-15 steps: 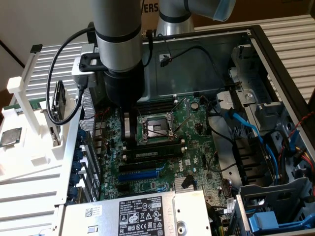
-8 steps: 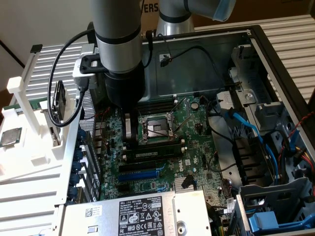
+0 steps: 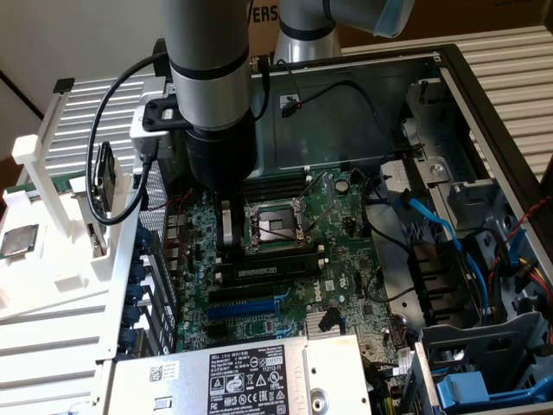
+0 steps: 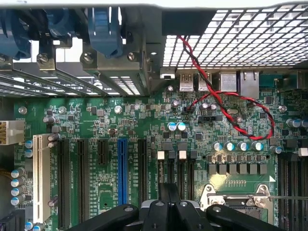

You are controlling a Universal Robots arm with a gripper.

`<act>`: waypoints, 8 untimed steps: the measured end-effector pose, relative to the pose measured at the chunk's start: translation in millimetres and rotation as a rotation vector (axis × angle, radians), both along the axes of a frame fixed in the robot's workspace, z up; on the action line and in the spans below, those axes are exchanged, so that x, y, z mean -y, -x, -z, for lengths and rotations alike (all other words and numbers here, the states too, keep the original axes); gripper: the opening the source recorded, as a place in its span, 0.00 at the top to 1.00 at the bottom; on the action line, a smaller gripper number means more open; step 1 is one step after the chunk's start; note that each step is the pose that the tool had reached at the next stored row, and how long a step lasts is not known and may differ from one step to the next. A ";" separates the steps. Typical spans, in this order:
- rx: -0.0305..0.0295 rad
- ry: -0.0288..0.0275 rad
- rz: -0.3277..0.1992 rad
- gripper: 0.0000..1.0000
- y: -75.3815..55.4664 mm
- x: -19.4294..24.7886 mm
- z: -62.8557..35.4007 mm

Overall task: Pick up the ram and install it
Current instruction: 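Press down the ram until it locks into place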

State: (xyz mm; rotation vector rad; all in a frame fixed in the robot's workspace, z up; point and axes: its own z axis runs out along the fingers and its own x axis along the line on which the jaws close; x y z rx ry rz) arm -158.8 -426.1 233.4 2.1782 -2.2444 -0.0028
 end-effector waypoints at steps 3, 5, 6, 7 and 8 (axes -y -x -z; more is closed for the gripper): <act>0.0000 0.0001 0.000 0.89 -0.6 0.0 0.7; -0.0002 0.0002 0.000 0.89 -0.7 -0.2 1.3; -0.0003 0.0005 0.000 0.89 -0.8 -0.2 1.4; -0.0003 0.0004 0.000 0.89 -1.2 -0.2 1.5; -0.0001 0.0003 0.000 0.89 -1.4 -0.3 1.8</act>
